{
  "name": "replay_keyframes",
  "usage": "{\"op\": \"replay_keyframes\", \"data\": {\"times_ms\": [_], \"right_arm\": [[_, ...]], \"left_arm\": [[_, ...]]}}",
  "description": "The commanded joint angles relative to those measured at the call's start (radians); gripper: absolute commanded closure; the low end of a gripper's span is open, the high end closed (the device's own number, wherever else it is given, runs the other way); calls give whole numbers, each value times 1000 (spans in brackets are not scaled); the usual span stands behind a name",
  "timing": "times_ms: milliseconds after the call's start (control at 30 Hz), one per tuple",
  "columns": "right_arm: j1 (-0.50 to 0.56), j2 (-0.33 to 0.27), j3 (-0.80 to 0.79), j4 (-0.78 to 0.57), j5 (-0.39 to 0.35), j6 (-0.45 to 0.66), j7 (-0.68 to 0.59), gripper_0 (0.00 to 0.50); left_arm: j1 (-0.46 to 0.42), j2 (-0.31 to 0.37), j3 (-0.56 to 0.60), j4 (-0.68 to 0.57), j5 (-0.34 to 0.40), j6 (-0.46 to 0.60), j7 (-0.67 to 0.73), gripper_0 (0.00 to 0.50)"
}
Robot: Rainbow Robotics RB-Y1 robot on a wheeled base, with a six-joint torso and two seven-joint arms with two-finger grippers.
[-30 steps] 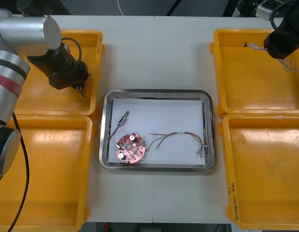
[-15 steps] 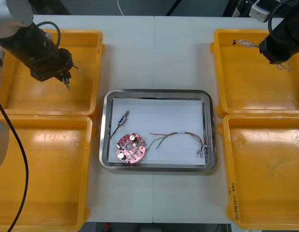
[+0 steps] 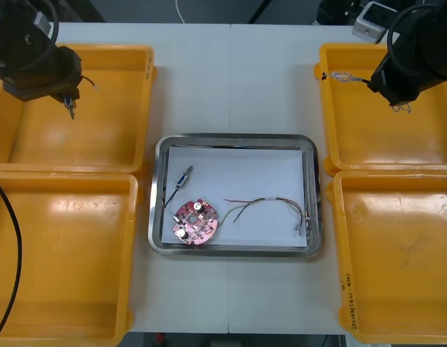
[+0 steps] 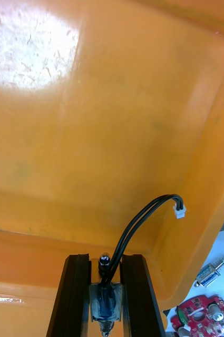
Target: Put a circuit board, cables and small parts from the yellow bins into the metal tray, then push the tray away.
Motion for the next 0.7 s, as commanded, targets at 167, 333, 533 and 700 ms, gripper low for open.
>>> {"op": "replay_keyframes", "data": {"times_ms": [167, 333, 533, 700], "right_arm": [[-1, -47, 123, -176, -123, 4, -29, 500], [1, -36, 183, -221, -173, 4, -37, 500], [-1, -6, 258, -251, -175, 4, -49, 500], [-1, -6, 359, -251, -169, 4, -63, 500]], "left_arm": [[62, 39, -43, -233, 21, 10, -47, 500], [80, 31, -88, -304, 39, 10, -32, 500], [92, 11, -124, -367, 53, 10, -13, 500], [92, 3, -127, -384, 61, 10, 7, 500]]}}
